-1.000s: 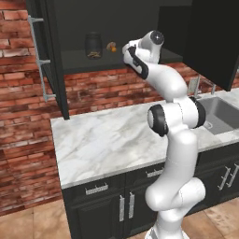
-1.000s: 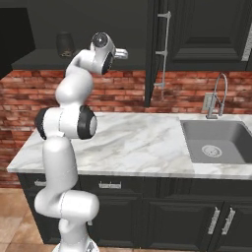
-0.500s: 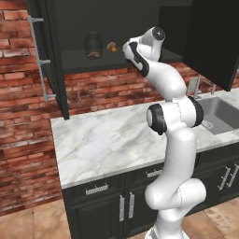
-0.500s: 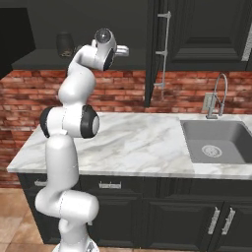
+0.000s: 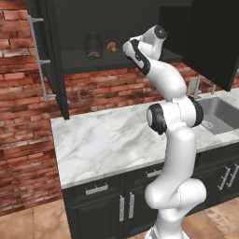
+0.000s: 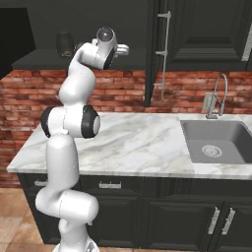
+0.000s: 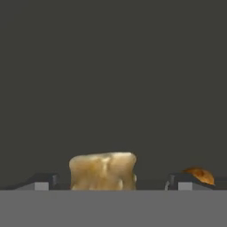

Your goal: Pick the candle and jar from the dining table and place them in the open cabinet. Close the cabinet after placing the objects.

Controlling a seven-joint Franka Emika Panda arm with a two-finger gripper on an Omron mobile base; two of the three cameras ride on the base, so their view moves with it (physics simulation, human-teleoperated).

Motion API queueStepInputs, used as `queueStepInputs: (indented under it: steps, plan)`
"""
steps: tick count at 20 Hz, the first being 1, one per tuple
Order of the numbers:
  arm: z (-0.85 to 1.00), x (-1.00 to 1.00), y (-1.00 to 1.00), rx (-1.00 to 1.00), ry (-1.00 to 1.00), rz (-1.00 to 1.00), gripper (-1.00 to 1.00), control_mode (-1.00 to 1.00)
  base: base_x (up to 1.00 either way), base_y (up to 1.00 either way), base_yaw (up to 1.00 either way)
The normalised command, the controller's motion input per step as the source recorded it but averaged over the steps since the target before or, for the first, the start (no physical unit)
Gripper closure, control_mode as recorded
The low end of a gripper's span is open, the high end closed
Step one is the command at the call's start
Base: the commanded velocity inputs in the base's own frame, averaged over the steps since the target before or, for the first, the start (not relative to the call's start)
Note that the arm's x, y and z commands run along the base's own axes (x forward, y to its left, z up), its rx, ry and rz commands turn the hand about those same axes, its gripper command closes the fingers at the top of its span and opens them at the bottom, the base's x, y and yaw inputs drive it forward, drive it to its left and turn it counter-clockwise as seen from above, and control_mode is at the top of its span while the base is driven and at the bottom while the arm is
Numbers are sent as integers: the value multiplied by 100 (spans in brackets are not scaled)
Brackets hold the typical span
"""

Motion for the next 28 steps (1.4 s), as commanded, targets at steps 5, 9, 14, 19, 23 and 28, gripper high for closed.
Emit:
queueStepInputs:
  steps: [5,9,14,19,23,28]
  plan:
    - [0,-25,0,0,0,7,-100,-100,0,0,0]
    - [0,-83,-3,-5,-4,6,-100,-100,0,0,0]
    - [0,-83,-1,-8,-8,5,-100,-100,0,0,0]
    - [0,-79,0,-11,-12,6,-100,-100,0,0,0]
    - [-5,-82,0,-8,-12,9,-100,-100,0,0,0]
    - [0,-90,0,-8,-10,9,-100,-100,0,0,0]
